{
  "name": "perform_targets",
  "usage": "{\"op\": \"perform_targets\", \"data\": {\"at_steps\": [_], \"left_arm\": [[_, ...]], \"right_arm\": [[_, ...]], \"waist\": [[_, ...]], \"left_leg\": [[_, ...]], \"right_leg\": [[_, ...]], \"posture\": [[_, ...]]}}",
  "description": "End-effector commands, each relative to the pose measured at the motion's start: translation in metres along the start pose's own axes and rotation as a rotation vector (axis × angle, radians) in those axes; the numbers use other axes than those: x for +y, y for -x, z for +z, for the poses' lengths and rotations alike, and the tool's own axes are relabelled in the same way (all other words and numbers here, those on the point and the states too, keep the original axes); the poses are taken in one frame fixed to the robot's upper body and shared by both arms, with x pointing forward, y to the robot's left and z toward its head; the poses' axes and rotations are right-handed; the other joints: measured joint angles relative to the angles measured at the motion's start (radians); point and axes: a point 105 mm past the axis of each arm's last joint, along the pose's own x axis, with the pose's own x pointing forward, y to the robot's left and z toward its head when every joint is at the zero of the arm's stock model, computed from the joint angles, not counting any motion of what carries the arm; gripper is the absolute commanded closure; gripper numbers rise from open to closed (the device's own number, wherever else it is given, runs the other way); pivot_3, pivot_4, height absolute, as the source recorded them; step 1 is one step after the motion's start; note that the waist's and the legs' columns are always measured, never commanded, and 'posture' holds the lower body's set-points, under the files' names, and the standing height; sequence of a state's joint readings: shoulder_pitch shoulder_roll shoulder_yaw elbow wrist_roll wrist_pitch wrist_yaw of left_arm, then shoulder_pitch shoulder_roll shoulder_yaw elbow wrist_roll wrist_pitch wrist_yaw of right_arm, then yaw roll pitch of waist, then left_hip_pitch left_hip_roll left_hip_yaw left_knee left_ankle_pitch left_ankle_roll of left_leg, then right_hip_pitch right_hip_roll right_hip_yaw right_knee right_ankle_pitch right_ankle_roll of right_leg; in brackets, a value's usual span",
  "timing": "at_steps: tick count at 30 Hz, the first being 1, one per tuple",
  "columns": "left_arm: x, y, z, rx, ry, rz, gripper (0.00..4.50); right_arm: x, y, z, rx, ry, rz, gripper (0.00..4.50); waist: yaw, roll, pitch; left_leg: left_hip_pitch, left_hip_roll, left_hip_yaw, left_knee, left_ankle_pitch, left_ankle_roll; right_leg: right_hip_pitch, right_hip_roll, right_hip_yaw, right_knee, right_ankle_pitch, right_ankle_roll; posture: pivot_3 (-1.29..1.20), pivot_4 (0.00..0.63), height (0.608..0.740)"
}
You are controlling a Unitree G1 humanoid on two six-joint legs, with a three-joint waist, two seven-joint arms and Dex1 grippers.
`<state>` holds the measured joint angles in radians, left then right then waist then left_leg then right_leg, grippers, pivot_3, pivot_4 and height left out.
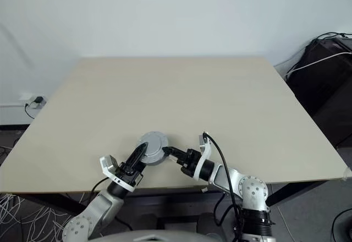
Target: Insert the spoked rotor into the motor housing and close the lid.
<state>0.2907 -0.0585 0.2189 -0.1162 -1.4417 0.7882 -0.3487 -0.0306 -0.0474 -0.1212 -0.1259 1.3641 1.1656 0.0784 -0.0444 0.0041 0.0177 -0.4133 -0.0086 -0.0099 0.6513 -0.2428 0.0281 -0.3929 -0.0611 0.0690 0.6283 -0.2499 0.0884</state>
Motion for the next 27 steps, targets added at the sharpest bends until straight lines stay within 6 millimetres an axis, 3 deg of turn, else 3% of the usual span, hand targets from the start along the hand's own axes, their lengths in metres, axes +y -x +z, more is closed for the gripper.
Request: {"op": "perform_targets", "data": {"at_steps": [1,8,19,27], "left_arm": [[-0.019,-0.01,0.012,-0.056,-0.041,-0.086,2.42],[-0.023,-0.011,0.037,-0.164,-0.096,-0.09,2.42],[-0.011,-0.009,0.101,-0.483,-0.198,0.06,2.42],[-0.006,-0.019,0.13,-0.545,-0.224,0.125,2.42]], "right_arm": [[0.007,0.003,0.013,-0.053,0.066,0.001,2.32],[0.004,0.007,0.024,-0.12,0.077,-0.017,0.03],[-0.009,0.012,0.026,-0.158,0.178,-0.115,0.0],[-0.017,0.015,0.027,-0.174,0.214,-0.153,0.0]], "waist": [[0.001,0.0,0.0],[0.006,-0.001,0.0],[0.009,-0.003,-0.001],[0.013,-0.007,0.0]], "left_leg": [[0.0,0.0,0.0,0.0,0.0,0.0],[0.0,-0.001,0.0,0.0,0.0,0.0],[0.0,-0.002,0.001,0.002,0.0,0.0],[0.0,-0.002,0.001,0.004,0.0,0.0]], "right_leg": [[0.0,0.0,0.0,0.0,0.0,0.0],[0.0,0.001,0.0,0.0,0.0,0.0],[0.001,0.002,0.0,0.0,0.001,-0.001],[0.003,0.002,0.0,0.0,0.002,0.0]], "posture": [[0.0,0.0,0.74],[0.0,0.0,0.74],[0.0,0.0,0.74],[0.0,0.0,0.74]]}}
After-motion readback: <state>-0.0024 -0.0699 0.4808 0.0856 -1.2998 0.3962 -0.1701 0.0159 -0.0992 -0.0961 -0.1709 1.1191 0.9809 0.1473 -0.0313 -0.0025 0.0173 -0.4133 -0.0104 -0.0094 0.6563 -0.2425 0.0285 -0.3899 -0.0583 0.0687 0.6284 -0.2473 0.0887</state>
